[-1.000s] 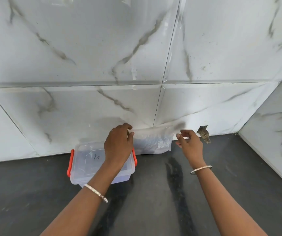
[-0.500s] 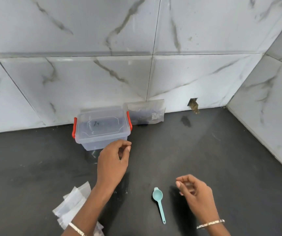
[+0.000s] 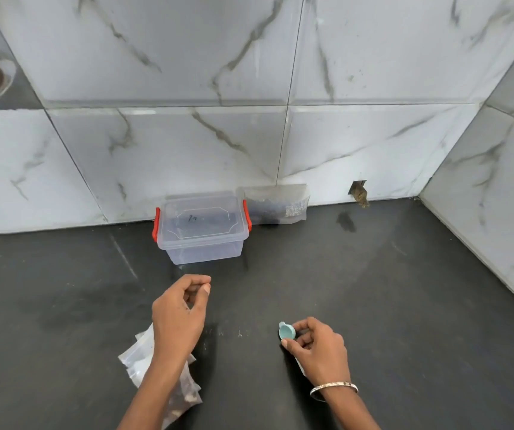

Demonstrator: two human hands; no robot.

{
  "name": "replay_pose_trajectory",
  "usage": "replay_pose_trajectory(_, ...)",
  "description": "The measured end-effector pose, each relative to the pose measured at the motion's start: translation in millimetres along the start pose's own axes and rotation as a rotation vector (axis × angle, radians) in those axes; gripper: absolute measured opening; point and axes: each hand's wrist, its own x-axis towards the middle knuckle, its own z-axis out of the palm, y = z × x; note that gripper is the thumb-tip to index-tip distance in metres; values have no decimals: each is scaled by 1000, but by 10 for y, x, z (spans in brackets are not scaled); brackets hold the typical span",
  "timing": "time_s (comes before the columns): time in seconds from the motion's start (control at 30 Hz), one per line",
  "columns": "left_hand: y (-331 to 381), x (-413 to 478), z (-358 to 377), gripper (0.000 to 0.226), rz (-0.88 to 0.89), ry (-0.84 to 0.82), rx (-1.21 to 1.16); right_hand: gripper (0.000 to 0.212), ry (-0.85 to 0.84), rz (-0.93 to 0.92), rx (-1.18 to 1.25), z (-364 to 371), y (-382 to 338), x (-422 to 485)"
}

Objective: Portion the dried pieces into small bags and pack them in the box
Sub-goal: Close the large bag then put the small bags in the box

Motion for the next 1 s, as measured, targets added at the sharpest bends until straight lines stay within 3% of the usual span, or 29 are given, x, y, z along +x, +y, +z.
replay_pose_trajectory(0.27, -135, 456, -91, 14, -68, 97, -15, 24, 206, -120, -99, -264, -469, 1015)
replay_pose_trajectory(0.47, -295, 781, -63, 5, -186, 215, -3, 21, 297, -306, -480, -152, -797, 1846)
replay_pose_trajectory(0.63, -322, 944, -104, 18, -228, 273, 16, 31, 257, -396, -628, 51, -840, 2079)
replay_pose_trajectory(0.8, -341, 1094, -183, 22, -233, 249, 18, 46, 331, -521, -726, 219, -745, 2167)
replay_pose_trajectory(1.0, -334, 1292, -163, 42, -278, 152, 44, 40, 331, -611, -729, 247, -613, 2240)
